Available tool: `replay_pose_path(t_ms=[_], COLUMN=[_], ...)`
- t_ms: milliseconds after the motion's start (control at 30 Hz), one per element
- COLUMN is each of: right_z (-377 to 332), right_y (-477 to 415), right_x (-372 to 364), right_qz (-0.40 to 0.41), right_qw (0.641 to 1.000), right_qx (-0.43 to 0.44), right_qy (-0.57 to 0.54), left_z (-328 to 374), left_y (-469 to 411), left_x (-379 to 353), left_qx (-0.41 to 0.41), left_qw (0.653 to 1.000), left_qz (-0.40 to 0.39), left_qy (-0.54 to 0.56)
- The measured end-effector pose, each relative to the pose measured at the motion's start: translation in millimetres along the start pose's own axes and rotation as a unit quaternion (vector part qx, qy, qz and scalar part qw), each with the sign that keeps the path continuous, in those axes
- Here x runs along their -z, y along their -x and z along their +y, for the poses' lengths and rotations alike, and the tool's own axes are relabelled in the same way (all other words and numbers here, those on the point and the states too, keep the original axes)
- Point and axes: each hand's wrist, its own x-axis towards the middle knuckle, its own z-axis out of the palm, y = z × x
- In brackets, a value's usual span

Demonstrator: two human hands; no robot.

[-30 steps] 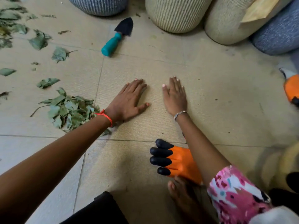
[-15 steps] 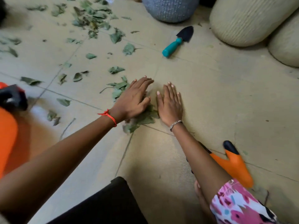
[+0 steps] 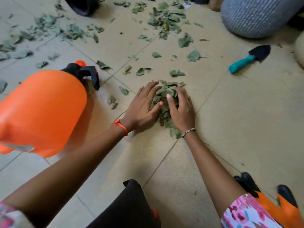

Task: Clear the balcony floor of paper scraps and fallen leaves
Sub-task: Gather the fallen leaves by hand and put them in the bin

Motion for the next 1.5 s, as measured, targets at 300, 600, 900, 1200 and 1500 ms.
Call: replay_pose_path(t_ms=[300, 600, 900, 1200, 1500], right_z=[4, 1, -2, 1, 1], right_y=[4, 5, 6, 4, 4], right_x=[-5, -6, -7, -8, -8], right_qz=[0.014, 0.015, 0.012, 0.015, 0.015], right_qw=[0.995, 0.995, 0.994, 0.993, 0.992], right_qx=[-0.009, -0.007, -0.007, -0.003, 0.002], right_qy=[-0.094, -0.097, -0.113, -0.116, -0.123], left_z=[-29, -26, -74, -98, -48], left_y=[41, 29, -1, -35, -2], left_x=[0, 14, 29, 35, 22], left_qx=[0.241, 0.164, 0.283, 0.291, 0.101], left_qw=[0.961, 0.978, 0.948, 0.946, 0.979], left_qz=[0.061, 0.088, 0.137, 0.119, 0.109], left_qy=[-0.124, 0.093, -0.048, -0.075, 0.140])
